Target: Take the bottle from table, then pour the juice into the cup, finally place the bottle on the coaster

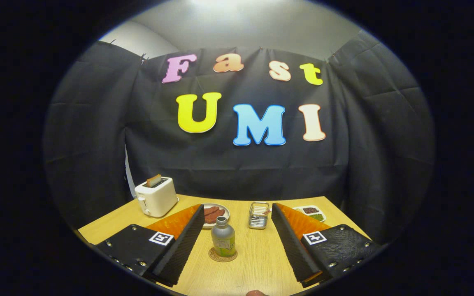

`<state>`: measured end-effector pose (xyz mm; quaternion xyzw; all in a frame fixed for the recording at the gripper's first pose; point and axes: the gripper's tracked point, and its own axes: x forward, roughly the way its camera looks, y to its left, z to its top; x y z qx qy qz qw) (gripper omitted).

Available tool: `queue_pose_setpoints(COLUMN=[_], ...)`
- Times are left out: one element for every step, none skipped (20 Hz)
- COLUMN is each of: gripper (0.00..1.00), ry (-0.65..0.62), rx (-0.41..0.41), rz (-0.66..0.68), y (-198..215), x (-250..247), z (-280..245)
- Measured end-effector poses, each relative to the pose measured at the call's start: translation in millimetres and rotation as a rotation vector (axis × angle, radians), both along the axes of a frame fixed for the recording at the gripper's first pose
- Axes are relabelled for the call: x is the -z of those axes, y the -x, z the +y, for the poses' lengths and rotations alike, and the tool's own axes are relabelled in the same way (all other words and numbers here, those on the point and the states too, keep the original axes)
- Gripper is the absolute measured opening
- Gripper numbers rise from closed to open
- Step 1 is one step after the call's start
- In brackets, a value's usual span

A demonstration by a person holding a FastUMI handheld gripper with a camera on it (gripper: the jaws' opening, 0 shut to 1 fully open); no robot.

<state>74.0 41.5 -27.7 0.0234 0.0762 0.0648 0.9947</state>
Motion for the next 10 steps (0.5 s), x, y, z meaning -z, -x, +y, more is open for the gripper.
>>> queue_pose_setpoints(gripper=[0.99,0.99,0.99,0.98,0.98,0.99,0.99,0.98,0.98,0.98], ry=[-0.003,0.0,0.011,0.02,0.029,0.036,0.038,0.033,0.026,0.019], rx=[0.012,0.014,0.011,0.007,0.003,0.003,0.0,-0.002,-0.008,-0.008], rz=[-0.02,-0.033,-0.037,-0.038,-0.042,-0.048,-0.054,-0.057,-0.06,-0.066], y=[10.0,18.7,27.3,36.7,43.8,48.0,52.4,56.9,60.7,62.6], x=[-6.8,-10.6,-11.5,-10.3,-10.6,-11.9,-14.2,-14.2,-15.2,-16.3], z=[-0.7,-1.0,0.8,1.5,2.9,3.3,5.3,8.3,10.1,10.9])
